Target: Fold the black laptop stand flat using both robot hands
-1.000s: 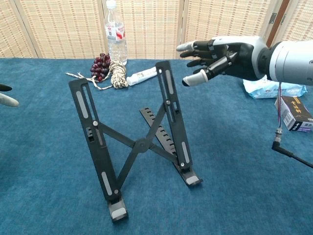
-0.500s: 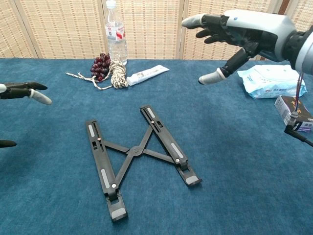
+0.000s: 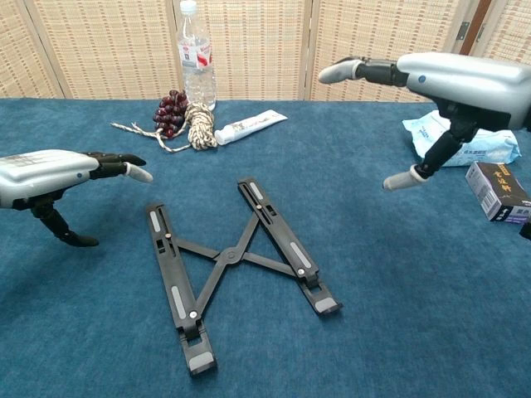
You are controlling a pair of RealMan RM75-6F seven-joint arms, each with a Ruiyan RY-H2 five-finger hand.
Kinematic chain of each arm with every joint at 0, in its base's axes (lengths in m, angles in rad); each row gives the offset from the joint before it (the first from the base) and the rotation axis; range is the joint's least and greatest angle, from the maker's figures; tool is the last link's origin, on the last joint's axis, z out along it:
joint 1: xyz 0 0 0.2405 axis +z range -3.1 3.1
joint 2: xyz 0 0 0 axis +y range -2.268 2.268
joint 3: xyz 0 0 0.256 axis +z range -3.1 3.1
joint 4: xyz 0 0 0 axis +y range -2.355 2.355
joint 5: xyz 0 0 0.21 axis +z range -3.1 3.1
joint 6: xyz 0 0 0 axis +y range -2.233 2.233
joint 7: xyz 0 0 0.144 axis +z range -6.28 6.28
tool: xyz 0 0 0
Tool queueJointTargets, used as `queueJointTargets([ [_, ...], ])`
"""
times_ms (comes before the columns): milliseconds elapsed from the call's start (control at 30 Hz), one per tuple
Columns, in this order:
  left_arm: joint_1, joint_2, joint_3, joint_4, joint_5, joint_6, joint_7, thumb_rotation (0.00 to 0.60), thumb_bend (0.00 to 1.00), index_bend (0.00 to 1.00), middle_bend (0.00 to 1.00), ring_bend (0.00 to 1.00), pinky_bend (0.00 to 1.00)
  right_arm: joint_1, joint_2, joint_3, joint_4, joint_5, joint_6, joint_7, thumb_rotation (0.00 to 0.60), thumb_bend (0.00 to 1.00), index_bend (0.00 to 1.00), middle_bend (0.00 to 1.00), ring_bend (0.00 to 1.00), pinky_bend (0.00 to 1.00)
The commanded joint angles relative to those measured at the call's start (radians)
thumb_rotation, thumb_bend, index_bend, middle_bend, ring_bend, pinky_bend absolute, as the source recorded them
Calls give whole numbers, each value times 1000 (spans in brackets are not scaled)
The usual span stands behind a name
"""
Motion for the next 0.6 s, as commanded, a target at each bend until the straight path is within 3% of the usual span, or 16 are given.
queueJointTargets([
  [33,-25,-32,-8,37,-8,-21,-33,600,173,102,14,0,0,1,-37,-15,57,-49,-4,-69,600,0,0,0,0,20],
  [167,-48,-65,-11,76,-15,-41,-78,600,173,99,13,0,0,-2,-98,-28,139,-109,8,-176,600,0,0,0,0,0],
  [600,-86,-138,-10,154,-33,-57,-119,600,174,98,14,0,0,-25,-251,-28,253,-113,-11,-287,600,0,0,0,0,0],
])
